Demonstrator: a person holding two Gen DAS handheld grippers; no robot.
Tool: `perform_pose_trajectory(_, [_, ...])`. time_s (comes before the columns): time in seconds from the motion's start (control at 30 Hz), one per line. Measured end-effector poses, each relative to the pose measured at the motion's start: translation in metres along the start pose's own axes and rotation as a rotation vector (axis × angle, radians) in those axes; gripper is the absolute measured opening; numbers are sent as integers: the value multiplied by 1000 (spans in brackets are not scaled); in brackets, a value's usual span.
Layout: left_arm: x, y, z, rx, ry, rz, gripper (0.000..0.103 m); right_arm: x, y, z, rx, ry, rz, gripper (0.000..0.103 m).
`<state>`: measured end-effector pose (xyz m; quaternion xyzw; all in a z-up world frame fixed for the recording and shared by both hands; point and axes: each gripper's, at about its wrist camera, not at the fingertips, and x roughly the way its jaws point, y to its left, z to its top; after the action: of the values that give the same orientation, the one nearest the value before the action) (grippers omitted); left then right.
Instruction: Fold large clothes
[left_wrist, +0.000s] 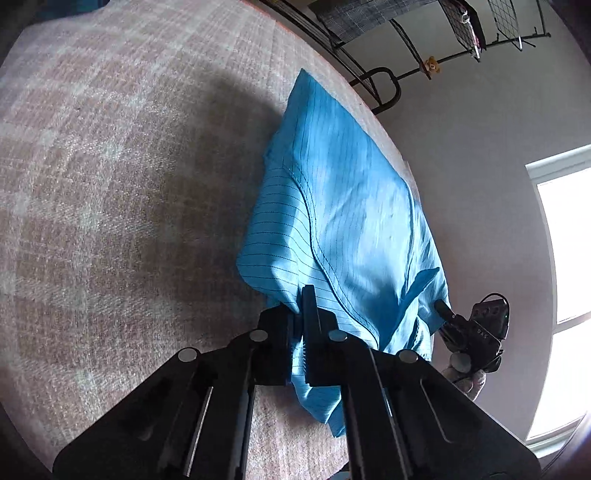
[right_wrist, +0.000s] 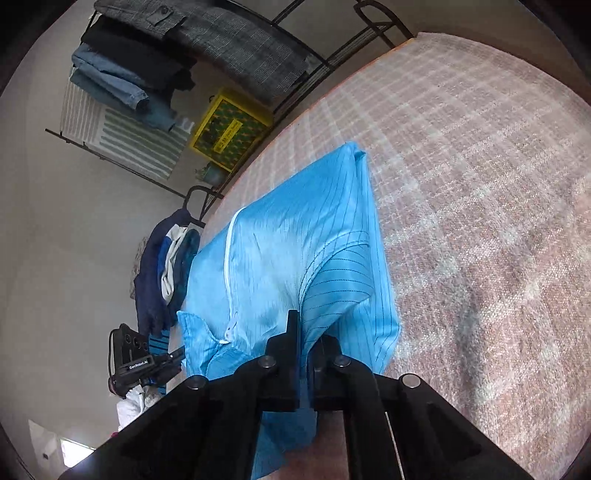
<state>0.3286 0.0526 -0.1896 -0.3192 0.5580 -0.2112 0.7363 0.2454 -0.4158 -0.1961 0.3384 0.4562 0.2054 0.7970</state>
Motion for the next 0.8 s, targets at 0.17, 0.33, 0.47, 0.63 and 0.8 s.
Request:
perform_pose_trajectory(0.17, [-9,4,-20,1,-9,67,1,12,-12,-13,-29,67,-101,0])
perform_pose_trajectory(0.33, [-3,-1,-24,40,6,179,7,14,5,-14,-145,99,-221,14])
perform_pose_trajectory(0.47, [-39,-29,-21,136,-110,271,14,-36,40,-18,-279,-45,-291,27])
perform_pose_trajectory(0.63, [-52,-81,-3,263,-223,251,14,-33,64,16,-357,-143,-276,27])
perform_pose_trajectory(0.8, [-12,-132,31,349,-210,248,14,21,85,54,-374,-115,-182,27])
